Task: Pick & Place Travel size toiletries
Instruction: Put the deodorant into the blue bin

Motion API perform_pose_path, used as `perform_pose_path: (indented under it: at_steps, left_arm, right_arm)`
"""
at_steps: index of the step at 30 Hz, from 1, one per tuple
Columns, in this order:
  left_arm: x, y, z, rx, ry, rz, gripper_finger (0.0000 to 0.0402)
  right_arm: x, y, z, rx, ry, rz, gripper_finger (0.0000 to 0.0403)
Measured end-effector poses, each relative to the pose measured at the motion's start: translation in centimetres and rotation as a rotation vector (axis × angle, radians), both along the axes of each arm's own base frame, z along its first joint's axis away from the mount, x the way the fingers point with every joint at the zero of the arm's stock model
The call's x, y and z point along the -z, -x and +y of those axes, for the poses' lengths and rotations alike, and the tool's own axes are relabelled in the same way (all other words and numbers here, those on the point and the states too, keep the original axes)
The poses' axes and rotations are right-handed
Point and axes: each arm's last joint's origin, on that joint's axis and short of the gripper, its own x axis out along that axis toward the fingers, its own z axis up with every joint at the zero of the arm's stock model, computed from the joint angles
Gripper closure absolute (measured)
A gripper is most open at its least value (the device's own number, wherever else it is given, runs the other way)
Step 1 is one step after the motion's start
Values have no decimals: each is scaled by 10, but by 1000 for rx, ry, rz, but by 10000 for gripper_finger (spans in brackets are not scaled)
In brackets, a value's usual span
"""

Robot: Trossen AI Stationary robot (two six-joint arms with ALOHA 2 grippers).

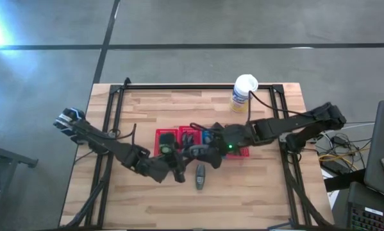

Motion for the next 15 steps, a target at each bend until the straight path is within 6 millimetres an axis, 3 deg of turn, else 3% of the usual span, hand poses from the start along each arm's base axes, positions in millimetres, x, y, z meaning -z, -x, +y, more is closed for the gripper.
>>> perform_pose_path:
  at_steps: [15]
  left_arm:
    - [-3,-3,4,5,-11,-10,194]
  right_arm:
    - [5,-6,-9,14,12,4,123]
